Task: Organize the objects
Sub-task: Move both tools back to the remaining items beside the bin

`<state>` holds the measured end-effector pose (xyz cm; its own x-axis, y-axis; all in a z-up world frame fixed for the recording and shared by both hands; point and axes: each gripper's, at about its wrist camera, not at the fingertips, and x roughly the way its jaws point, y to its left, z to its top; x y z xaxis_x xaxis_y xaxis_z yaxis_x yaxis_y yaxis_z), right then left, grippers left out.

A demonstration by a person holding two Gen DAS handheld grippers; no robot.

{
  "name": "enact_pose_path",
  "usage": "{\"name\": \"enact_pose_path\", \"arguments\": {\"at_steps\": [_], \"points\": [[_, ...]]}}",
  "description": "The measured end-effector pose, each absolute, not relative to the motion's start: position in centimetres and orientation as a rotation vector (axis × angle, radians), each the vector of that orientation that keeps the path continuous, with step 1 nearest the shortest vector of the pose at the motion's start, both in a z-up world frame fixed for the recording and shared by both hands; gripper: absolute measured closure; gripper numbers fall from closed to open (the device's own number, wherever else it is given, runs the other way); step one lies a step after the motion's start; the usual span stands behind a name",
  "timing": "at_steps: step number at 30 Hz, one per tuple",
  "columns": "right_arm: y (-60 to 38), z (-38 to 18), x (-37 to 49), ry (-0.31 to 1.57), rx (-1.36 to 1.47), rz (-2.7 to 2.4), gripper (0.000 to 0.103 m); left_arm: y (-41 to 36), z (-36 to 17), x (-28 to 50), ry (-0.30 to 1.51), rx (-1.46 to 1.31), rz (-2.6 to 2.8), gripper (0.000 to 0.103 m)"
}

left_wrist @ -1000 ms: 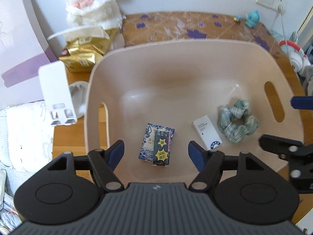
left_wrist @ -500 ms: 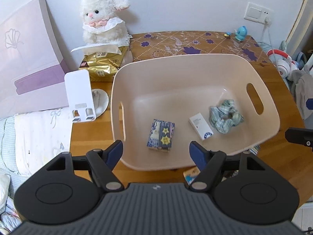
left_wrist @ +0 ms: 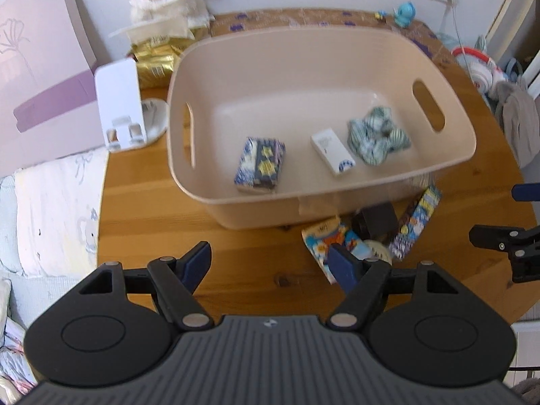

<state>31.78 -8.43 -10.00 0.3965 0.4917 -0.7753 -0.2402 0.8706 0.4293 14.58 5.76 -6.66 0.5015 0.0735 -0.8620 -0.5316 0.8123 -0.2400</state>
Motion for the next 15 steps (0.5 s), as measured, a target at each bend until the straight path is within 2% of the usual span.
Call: {"name": "enact_pose_path", "arguments": {"at_steps": [15], "points": [[-6.9, -14.9, 33.8, 1.163, 0.296, 0.423, 0.003, 4.0, -9.7, 17.9, 1.053, -0.591, 0.338, 0.026]]}}
